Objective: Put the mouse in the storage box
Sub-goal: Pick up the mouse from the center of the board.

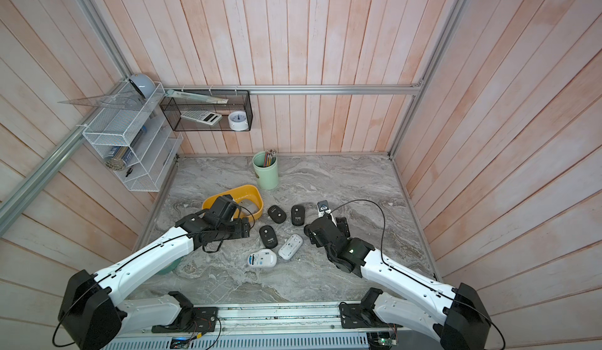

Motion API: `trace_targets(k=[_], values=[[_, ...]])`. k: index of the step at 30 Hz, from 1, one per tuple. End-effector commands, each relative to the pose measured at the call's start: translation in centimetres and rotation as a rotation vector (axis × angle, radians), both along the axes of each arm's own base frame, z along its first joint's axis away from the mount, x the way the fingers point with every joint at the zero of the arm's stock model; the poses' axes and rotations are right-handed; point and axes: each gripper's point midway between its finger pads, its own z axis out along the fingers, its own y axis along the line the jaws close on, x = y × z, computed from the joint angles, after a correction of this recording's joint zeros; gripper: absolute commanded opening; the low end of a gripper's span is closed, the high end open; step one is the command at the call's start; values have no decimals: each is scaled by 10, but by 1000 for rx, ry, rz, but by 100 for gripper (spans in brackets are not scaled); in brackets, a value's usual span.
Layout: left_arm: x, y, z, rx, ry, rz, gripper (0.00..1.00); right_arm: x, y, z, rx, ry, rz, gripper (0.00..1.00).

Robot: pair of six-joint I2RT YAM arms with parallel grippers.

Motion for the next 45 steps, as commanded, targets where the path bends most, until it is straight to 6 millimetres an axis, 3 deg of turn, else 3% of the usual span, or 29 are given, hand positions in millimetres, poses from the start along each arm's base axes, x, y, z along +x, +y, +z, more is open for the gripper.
trace_targets(k=[1,3,9,17,29,38,45], values=[[7,-20,-8,-36,-11,30,88,-2,-9,-6,90,-52,-51,90],[8,-30,-15,-15,6,5,86,-6,-17,-14,103,-63,-64,90],[20,-67,-37,-93,67,-22,80,-6,-18,-4,172,-120,-46,91],[33,-80,-59,-95,104,5,72,-5,-17,-8,166,-105,-43,91],[25,-96,-90,-125,171,8,57,-2,-15,-10,150,-97,-49,91],[29,-97,-83,-138,149,19,35,-2,-16,-11,147,-96,-54,91],[39,-94,-53,-122,79,22,24,-2,-16,-10,149,-98,-56,91]])
